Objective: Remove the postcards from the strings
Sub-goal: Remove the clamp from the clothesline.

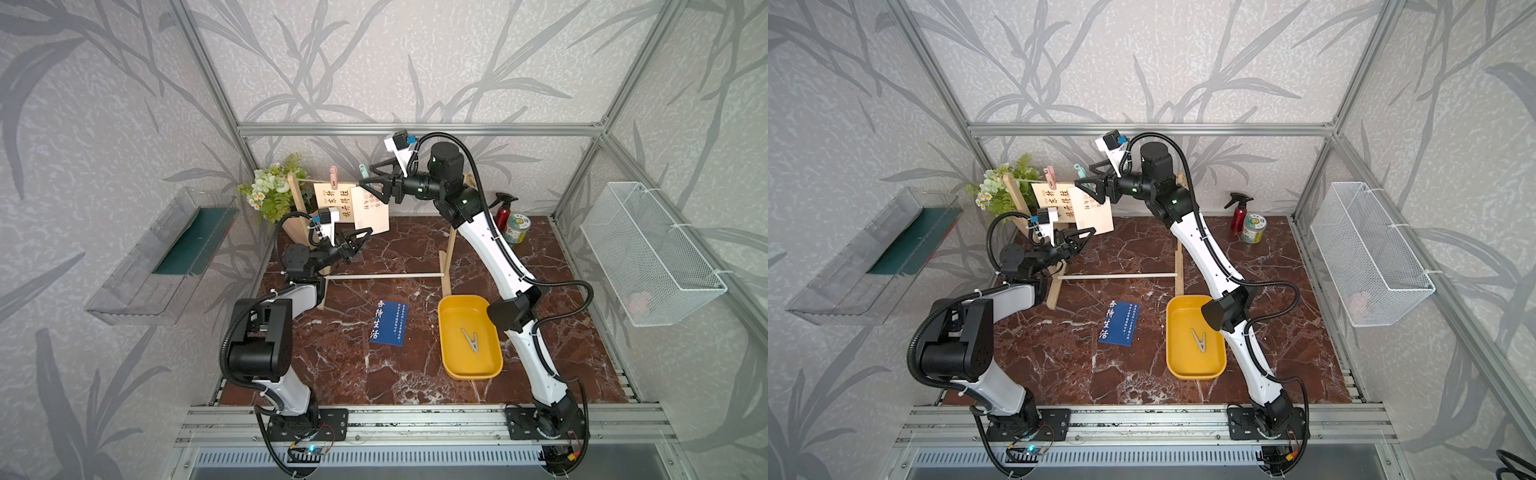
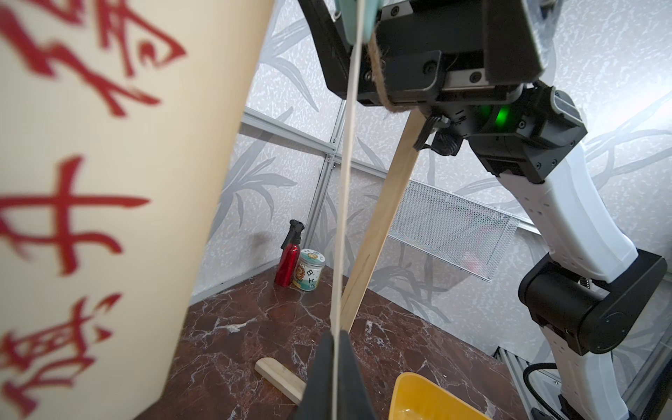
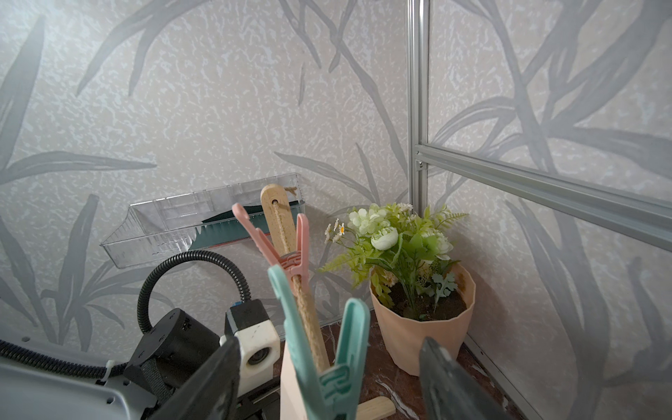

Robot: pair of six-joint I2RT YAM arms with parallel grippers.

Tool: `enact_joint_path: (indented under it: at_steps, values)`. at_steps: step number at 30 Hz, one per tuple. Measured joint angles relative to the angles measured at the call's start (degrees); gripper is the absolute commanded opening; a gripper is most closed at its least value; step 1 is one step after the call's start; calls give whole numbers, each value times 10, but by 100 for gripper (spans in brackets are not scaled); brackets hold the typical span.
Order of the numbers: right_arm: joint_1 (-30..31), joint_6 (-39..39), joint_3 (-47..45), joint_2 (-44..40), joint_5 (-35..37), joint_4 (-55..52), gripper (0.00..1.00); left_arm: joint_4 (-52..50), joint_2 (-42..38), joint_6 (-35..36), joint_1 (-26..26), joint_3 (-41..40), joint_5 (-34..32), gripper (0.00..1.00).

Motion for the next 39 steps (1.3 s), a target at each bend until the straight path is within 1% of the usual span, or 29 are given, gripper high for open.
enact_joint_path:
  at_steps: [3,5,7,9,13,16,23,30,34,36,39]
  values:
    - [5,0,0,0,-5,10,68,0,0,0,0,0,1,0]
    - [9,1,0,0,-10,15,64,0,0,0,0,0,1,0]
    - [10,3,0,0,-15,20,62,0,0,0,0,0,1,0]
    - [10,8,1,0,-22,26,57,0,0,0,0,0,1,0]
    - [10,13,1,0,-30,30,51,0,0,0,0,0,2,0]
    - [10,15,1,0,-34,30,50,0,0,0,0,0,3,0]
    - [10,19,1,0,-37,31,37,0,0,0,1,0,3,0]
    - [9,27,1,0,-49,31,17,0,0,0,2,0,3,0]
    - [9,27,1,0,-52,31,13,0,0,0,2,0,3,0]
    - [9,27,1,-1,-54,31,7,0,0,0,2,0,3,0]
    - [9,27,1,-2,-56,30,6,0,0,0,2,0,3,0]
